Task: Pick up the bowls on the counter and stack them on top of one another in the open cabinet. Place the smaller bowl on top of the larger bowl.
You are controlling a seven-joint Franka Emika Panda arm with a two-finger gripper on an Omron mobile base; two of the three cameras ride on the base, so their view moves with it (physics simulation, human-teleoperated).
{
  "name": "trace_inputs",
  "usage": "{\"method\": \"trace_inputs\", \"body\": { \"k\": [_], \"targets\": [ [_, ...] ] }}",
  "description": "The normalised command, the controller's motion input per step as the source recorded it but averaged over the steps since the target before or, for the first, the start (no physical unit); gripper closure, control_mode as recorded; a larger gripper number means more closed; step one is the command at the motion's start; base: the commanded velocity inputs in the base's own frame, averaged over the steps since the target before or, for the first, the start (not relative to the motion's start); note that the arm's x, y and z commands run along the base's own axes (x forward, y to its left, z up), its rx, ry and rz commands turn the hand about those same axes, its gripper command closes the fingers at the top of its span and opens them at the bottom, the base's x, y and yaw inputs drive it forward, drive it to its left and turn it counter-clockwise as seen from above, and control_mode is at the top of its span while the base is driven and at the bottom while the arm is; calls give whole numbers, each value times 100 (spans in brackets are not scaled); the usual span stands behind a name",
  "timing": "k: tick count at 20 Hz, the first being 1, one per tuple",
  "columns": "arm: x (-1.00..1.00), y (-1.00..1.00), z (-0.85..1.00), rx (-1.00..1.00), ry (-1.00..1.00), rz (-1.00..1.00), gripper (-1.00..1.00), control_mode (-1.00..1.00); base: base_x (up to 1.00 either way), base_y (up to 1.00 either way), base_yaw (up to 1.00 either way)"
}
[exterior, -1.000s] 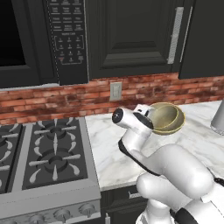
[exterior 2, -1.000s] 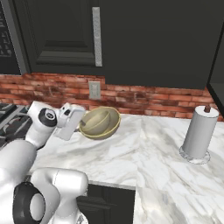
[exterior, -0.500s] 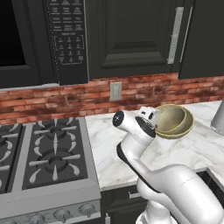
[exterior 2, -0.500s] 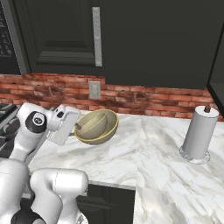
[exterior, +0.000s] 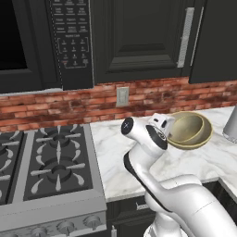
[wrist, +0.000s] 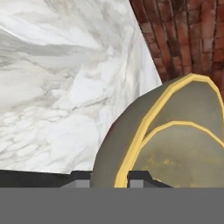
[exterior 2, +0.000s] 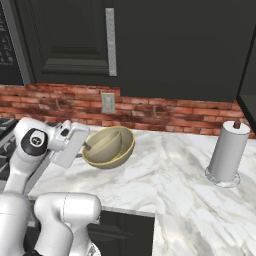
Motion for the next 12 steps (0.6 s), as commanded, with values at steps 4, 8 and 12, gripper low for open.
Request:
{"method": "trace_inputs", "body": {
  "k": [4,8,12],
  "targets": [
    [-9,0,3,0,0,-2,100,-100,0,0,0],
    [0,0,0,0,0,0,100,-100,0,0,0],
    [0,0,0,0,0,0,100,100,-1,0,-4]
  ]
}}
